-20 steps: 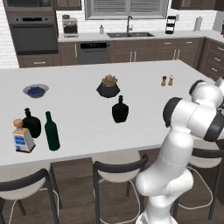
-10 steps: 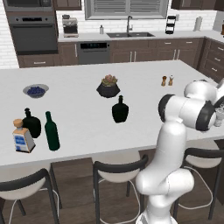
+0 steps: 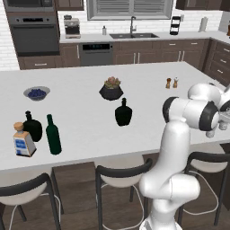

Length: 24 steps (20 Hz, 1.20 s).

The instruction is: Move the plastic bottles in the middle to the plastics group, and the glass bottles in the middle to the glass group.

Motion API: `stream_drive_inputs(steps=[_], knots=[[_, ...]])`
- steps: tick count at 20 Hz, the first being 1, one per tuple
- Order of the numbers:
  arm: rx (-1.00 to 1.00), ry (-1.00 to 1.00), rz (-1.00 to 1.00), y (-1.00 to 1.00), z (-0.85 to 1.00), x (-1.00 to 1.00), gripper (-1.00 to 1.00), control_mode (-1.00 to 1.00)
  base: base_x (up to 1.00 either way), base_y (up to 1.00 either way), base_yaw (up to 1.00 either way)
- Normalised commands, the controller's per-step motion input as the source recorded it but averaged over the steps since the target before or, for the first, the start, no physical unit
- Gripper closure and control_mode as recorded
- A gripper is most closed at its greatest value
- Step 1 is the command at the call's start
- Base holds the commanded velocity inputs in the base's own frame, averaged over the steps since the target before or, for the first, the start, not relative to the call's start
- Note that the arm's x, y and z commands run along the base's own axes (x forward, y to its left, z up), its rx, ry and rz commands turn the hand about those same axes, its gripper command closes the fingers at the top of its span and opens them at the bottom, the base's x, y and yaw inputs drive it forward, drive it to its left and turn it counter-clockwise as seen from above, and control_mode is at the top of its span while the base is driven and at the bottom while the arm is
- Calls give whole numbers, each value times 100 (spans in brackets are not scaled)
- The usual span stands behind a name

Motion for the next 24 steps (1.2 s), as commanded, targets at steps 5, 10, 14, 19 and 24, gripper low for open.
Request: stream_drive_inputs(steps=[5,10,14,19,24], knots=[[0,0,-1,-9,-22,13,100,-100,0,0,0],[0,0,0,-5,-26,4,100,-100,0,0,0],[-3,0,0,0,-19,-2,100,-100,0,0,0],[-8,-1,0,2,-6,0,-100,-100,0,0,0],[-5,-2,0,8,10,0,-100,-100,0,0,0]])
